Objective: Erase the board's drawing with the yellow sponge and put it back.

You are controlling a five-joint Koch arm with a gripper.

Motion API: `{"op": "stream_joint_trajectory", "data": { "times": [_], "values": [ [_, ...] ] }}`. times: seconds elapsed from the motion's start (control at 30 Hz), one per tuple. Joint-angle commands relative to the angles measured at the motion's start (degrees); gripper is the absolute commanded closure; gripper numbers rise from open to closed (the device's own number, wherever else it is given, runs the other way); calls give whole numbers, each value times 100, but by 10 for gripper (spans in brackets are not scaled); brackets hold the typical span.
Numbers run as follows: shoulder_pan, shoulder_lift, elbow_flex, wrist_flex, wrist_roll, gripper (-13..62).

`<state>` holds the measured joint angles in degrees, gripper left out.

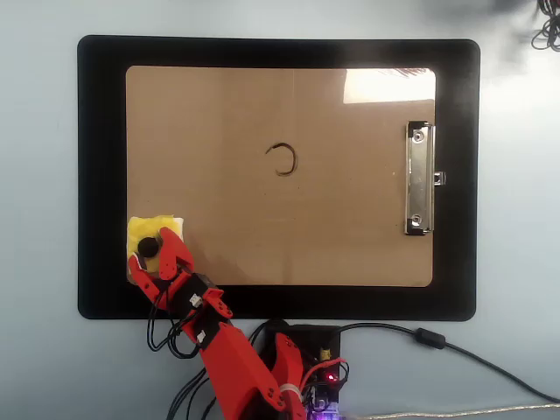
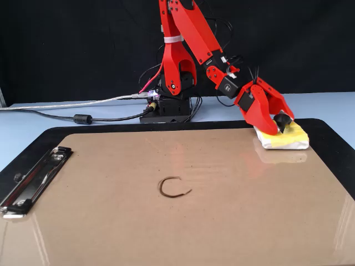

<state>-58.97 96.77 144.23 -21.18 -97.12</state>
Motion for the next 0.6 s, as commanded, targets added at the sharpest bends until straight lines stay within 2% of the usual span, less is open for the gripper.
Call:
{"op": "stream_joint_trajectory", "data": {
  "times": [0.0, 0.3, 0.33, 0.4, 0.57],
  "values": [
    [-44, 53, -202, -413, -53, 176],
    [-26, -79, -255, -466, 211, 395],
    [-9, -123, -264, -536, 255, 432],
    [35, -246, -255, -791, 290, 565],
    [343, -325, -255, -1063, 211, 574]
  ]
}}
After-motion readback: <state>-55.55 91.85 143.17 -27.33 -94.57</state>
